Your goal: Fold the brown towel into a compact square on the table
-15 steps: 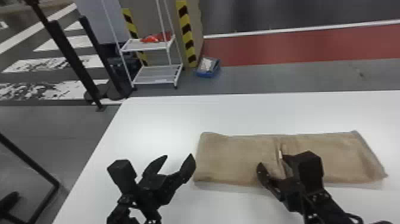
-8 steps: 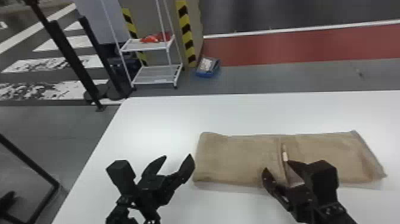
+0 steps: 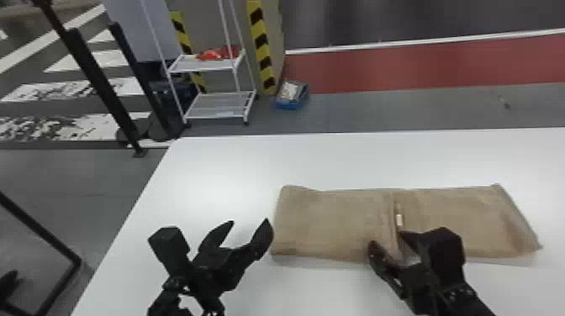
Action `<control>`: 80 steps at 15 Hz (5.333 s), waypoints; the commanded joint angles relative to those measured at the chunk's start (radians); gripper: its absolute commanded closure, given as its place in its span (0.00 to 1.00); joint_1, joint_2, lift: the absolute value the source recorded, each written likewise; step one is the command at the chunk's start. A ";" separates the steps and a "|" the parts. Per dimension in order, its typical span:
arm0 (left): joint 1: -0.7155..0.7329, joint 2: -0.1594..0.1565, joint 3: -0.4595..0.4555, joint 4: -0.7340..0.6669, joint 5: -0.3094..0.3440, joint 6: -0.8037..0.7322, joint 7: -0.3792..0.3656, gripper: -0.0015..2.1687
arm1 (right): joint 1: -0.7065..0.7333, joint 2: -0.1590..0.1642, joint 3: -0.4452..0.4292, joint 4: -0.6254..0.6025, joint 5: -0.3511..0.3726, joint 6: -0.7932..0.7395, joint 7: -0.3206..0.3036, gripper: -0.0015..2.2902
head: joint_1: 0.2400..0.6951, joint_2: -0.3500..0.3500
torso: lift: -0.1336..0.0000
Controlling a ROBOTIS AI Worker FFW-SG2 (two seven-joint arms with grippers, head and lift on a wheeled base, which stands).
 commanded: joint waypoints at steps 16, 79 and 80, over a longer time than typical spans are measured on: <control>0.003 -0.004 0.000 0.000 0.003 0.000 -0.006 0.04 | -0.001 -0.006 0.017 -0.023 -0.002 -0.020 0.003 0.23 | 1.00 0.86 | 0.11; 0.030 -0.004 -0.021 0.052 -0.118 -0.313 0.040 0.03 | 0.048 0.002 -0.454 -0.223 -0.223 0.069 0.083 0.00 | 1.00 0.57 | 0.12; 0.030 -0.004 -0.023 0.052 -0.120 -0.313 0.040 0.03 | 0.046 0.000 -0.467 -0.223 -0.223 0.099 0.083 0.00 | 1.00 0.56 | 0.12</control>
